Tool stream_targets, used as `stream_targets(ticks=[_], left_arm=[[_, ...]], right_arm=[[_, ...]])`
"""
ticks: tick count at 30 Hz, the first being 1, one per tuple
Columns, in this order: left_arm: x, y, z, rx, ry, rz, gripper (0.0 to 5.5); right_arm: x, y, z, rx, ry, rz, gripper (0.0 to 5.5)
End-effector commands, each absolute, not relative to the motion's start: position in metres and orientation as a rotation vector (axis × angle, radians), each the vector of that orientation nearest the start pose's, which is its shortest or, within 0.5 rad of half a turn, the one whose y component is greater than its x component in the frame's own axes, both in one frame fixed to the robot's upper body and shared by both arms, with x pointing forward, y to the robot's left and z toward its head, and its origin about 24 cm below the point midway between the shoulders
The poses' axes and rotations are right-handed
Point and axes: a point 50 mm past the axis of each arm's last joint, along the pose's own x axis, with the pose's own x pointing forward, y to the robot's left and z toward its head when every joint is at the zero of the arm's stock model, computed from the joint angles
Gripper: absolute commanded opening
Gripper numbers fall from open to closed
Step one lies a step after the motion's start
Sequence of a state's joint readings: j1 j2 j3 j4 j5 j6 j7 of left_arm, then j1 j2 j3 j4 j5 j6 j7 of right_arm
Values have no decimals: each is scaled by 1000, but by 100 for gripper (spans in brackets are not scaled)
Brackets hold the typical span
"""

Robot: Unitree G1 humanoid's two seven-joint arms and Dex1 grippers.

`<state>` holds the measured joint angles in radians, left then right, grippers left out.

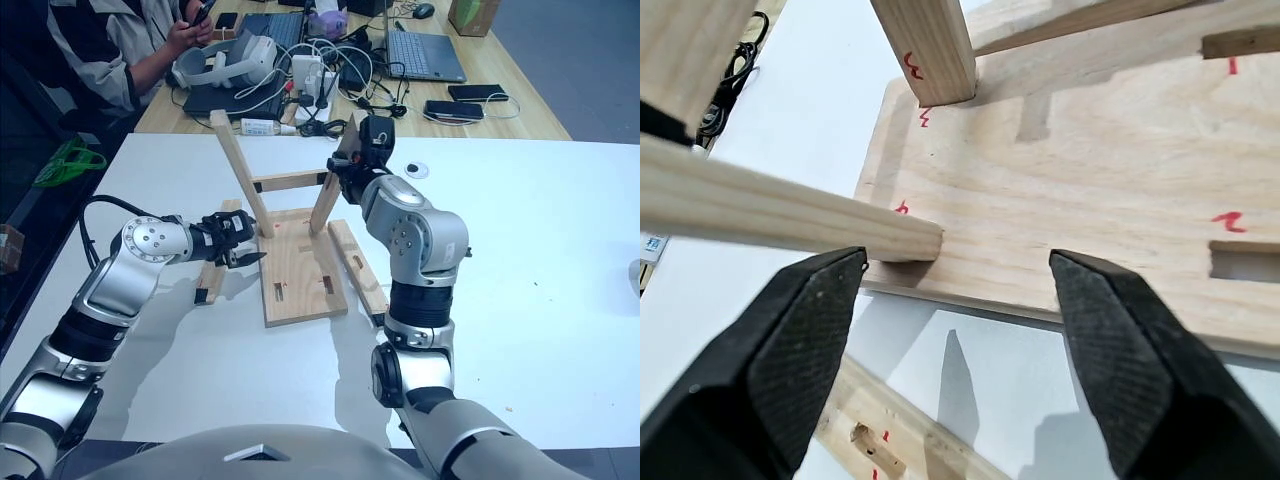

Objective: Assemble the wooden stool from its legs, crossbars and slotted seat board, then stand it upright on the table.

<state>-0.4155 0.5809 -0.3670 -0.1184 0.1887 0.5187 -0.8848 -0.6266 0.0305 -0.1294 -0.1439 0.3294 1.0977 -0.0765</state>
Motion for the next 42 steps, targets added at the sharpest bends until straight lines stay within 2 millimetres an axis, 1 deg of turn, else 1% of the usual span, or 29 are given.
stream_targets(ticks=[1, 5, 7, 10, 13, 15, 18, 20, 22, 23, 24, 26, 27, 31, 34, 37, 40, 42], left_arm=[[286, 137, 103, 793, 376, -957, 339], [283, 127, 102, 757, 362, -987, 339], [284, 123, 109, 730, 323, -985, 339], [285, 123, 133, 619, 216, -952, 339], [287, 123, 153, 546, 125, -914, 339], [288, 118, 175, 482, 20, -898, 339], [297, 112, 205, 373, -111, -826, 339], [303, 107, 218, 330, -157, -793, 339], [308, 104, 222, 319, -175, -766, 339], [309, 102, 220, 313, -164, -769, 339], [307, 98, 214, 329, -142, -795, 339], [301, 92, 192, 384, -76, -841, 339], [300, 91, 186, 397, -58, -851, 339], [299, 92, 183, 389, -46, -854, 339], [298, 92, 180, 394, -37, -856, 339], [295, 90, 172, 405, -7, -882, 339], [284, 92, 145, 527, 117, -966, 339], [272, 100, 125, 602, 219, -1031, 339]], right_arm=[[319, -98, 124, 169, 475, 239, 101], [322, -89, 123, 169, 473, 258, 101], [321, -86, 121, 168, 477, 269, 101], [320, -88, 118, 164, 484, 276, 101], [320, -97, 114, 157, 490, 260, 101], [321, -101, 112, 150, 492, 255, 101], [322, -103, 111, 143, 493, 254, 101], [322, -101, 111, 138, 492, 261, 101], [322, -100, 111, 137, 488, 261, 101], [323, -101, 111, 136, 484, 258, 101], [323, -102, 111, 136, 478, 251, 101], [325, -104, 111, 149, 463, 255, 101], [325, -104, 111, 159, 454, 263, 137], [326, -105, 117, 186, 383, 290, 209], [326, -107, 134, 195, 282, 328, 256], [329, -115, 153, 180, 193, 336, 301], [329, -125, 171, 152, 139, 332, 354], [328, -132, 176, 142, 131, 323, 354]])
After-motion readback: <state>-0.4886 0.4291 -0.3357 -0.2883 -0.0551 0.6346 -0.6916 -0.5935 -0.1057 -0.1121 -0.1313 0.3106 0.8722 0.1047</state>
